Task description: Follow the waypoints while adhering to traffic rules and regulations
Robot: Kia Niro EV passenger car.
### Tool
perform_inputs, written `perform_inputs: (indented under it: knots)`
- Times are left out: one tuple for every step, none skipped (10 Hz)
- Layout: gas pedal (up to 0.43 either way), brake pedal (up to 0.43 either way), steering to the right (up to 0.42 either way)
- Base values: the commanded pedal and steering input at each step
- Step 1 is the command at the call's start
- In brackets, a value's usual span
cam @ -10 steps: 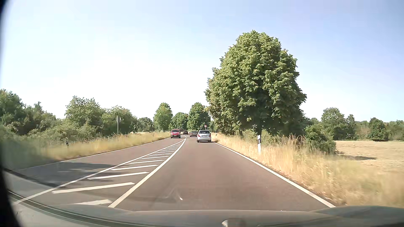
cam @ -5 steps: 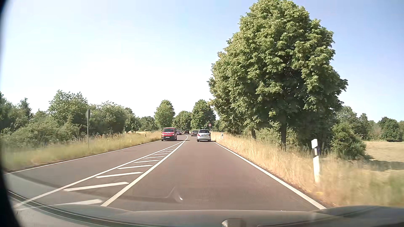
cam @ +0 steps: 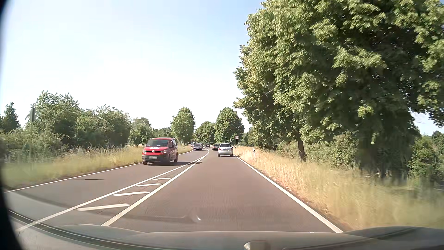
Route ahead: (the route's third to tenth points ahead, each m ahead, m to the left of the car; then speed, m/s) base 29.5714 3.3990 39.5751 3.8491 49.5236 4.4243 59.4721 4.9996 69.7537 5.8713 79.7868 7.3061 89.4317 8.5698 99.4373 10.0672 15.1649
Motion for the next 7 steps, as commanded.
perform_inputs:
  knots:
    - [0.118, 0.018, -0.013]
    - [0.118, 0.018, -0.014]
    - [0.118, 0.018, -0.013]
    - [0.118, 0.018, -0.013]
    - [0.118, 0.018, -0.013]
    - [0.118, 0.018, -0.013]
    - [0.118, 0.018, -0.013]
